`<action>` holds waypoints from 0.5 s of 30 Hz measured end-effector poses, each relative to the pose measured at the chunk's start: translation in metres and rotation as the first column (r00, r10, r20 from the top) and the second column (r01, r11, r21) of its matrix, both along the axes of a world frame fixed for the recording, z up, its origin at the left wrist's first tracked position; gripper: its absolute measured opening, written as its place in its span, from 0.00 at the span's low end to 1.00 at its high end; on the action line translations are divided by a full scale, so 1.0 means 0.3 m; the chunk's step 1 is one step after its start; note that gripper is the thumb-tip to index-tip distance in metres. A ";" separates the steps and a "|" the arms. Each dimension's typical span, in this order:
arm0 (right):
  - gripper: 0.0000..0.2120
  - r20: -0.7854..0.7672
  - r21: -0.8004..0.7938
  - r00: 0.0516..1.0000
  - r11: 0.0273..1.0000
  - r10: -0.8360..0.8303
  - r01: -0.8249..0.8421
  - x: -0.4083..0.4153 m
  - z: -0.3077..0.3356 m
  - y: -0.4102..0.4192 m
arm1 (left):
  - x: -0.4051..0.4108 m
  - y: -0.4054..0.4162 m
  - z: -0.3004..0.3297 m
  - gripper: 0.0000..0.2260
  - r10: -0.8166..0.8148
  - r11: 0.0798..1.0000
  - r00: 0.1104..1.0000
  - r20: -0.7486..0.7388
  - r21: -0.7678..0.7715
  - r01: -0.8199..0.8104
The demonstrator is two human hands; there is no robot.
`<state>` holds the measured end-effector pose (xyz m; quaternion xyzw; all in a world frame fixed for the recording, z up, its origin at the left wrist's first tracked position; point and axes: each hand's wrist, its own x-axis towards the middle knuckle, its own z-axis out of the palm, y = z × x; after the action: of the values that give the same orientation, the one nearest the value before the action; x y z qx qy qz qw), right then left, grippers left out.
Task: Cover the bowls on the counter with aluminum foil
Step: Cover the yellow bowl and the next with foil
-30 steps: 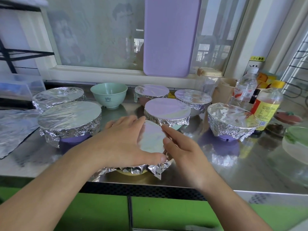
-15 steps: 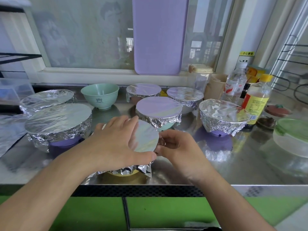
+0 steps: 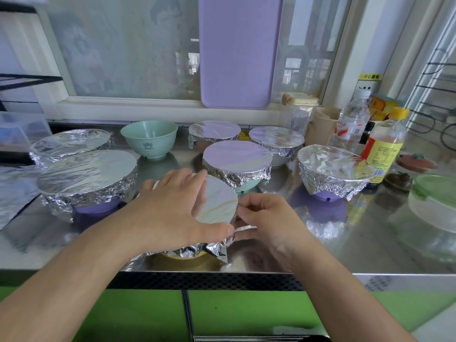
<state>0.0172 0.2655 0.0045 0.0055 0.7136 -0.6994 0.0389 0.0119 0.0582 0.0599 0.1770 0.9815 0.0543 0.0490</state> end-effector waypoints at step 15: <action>0.45 -0.306 0.446 0.942 0.895 0.141 0.010 0.150 -0.033 -0.107 | 0.006 0.008 0.001 0.58 0.013 1.000 1.000 -0.018 0.015 -0.012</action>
<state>0.0622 0.2333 -0.0056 -0.1274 0.8495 -0.5086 -0.0596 0.0137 0.0608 0.0603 0.1717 0.9826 0.0601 0.0383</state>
